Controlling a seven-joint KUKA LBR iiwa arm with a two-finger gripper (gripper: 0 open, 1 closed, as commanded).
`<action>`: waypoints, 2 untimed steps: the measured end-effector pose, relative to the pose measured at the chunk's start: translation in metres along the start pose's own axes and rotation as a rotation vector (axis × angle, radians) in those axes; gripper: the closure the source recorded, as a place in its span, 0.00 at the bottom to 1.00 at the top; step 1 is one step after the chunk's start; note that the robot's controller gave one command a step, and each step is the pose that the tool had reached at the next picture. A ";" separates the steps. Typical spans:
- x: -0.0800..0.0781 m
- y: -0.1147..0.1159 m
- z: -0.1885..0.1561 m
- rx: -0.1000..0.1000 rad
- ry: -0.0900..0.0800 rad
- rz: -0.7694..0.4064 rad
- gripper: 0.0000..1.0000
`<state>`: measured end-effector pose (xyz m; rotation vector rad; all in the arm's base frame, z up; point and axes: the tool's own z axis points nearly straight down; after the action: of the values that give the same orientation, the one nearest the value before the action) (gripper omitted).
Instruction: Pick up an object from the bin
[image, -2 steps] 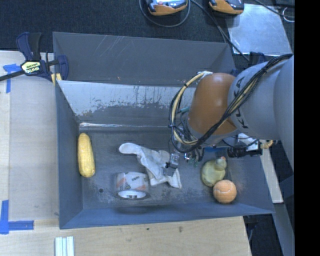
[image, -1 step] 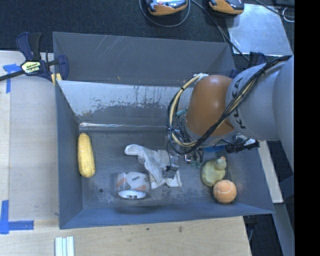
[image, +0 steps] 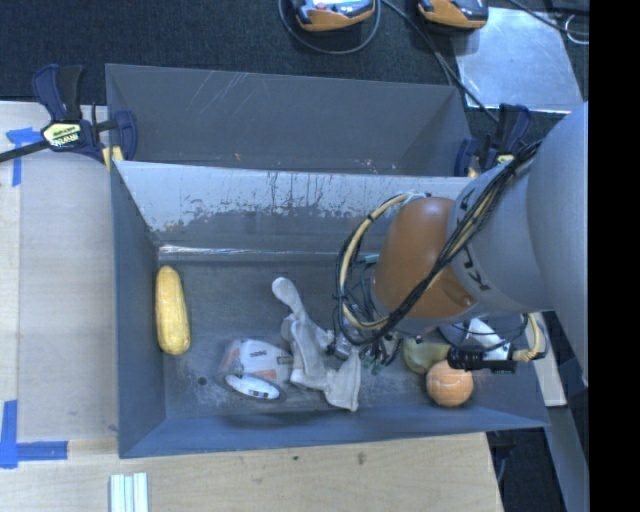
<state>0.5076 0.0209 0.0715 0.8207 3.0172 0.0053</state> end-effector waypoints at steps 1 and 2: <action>0.000 0.000 0.000 0.000 0.000 -0.001 1.00; 0.000 0.000 -0.004 0.001 0.001 -0.001 1.00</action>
Offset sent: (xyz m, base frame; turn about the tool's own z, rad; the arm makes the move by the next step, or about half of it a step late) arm 0.0000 -0.0001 0.0295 0.0000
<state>0.5074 0.0207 0.0753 0.8188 3.0190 0.0042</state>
